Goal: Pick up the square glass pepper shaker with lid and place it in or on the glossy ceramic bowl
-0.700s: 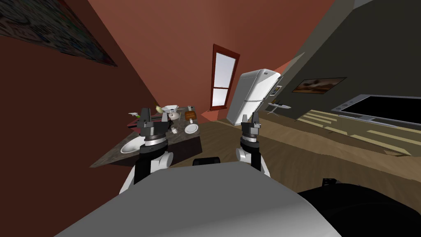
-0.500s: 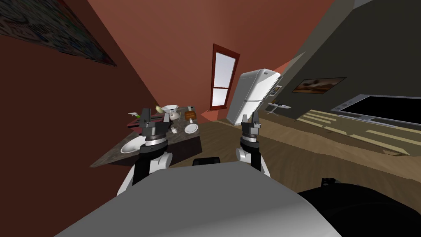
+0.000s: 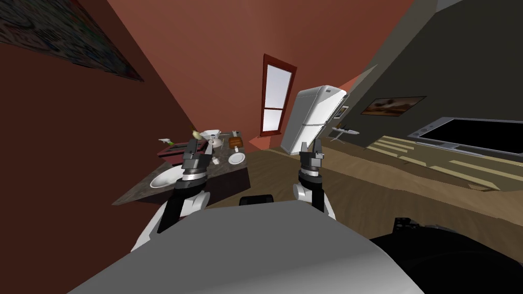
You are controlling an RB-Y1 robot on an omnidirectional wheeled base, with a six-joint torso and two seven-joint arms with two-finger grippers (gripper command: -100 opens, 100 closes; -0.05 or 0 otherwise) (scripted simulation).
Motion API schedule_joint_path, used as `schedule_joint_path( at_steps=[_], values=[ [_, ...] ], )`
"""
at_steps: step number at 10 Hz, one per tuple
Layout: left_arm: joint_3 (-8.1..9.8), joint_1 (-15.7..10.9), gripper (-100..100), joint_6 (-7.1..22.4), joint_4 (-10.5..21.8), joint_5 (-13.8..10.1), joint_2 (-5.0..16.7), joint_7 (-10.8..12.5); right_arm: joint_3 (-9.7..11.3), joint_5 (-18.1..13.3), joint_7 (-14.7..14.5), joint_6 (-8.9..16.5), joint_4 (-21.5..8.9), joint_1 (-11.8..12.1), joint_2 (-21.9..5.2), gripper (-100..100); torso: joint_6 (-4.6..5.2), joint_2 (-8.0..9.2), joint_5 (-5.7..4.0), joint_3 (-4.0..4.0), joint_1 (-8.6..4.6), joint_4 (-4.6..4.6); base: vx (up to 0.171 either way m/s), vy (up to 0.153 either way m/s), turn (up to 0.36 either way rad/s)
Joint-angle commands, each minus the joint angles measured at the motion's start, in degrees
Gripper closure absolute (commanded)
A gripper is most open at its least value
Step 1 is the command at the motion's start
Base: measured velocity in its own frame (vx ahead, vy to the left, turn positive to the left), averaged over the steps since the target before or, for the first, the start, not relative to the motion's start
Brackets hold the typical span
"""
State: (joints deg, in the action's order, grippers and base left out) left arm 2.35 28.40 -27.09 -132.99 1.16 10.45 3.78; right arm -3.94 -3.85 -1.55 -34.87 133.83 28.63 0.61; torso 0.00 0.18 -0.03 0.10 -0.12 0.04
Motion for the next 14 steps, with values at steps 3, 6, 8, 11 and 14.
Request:
schedule_joint_path(
  at_steps=[3,6,8,11,14],
  values=[
    [1.81,0.7,-100,1.6,3.8,-3.5,5.7,-5.1,0.0,0.0,0.0,0.0,0.0,0.0,0.0,0,0.00,0.04,0.00,0.02,0.01,0.01,-0.057,-0.036,-0.007],
    [3.48,1.3,-100,3.4,7.1,-6.7,10.6,-9.8,0.0,0.0,0.0,0.0,0.0,0.0,0.0,0,0.00,0.10,0.00,0.06,-0.02,0.03,-0.073,-0.045,-0.005],
    [4.53,1.5,-100,4.9,9.6,-8.9,13.7,-13.0,0.0,0.0,0.0,0.0,0.0,0.0,0.0,0,0.00,0.06,-0.01,0.04,-0.03,0.02,-0.056,-0.045,-0.010],
    [5.44,1.6,-100,6.5,12.2,-11.2,16.9,-16.5,0.0,0.0,0.0,0.0,0.0,0.0,0.0,0,0.00,-0.06,0.01,-0.03,0.05,-0.01,-0.035,-0.027,-0.011],
    [6.39,1.4,-100,9.6,16.7,-14.5,21.6,-21.3,0.0,0.0,0.0,0.0,0.0,0.0,0.0,0,0.00,-0.08,0.00,-0.04,-0.01,-0.01,-0.024,-0.040,-0.023]
  ],
)
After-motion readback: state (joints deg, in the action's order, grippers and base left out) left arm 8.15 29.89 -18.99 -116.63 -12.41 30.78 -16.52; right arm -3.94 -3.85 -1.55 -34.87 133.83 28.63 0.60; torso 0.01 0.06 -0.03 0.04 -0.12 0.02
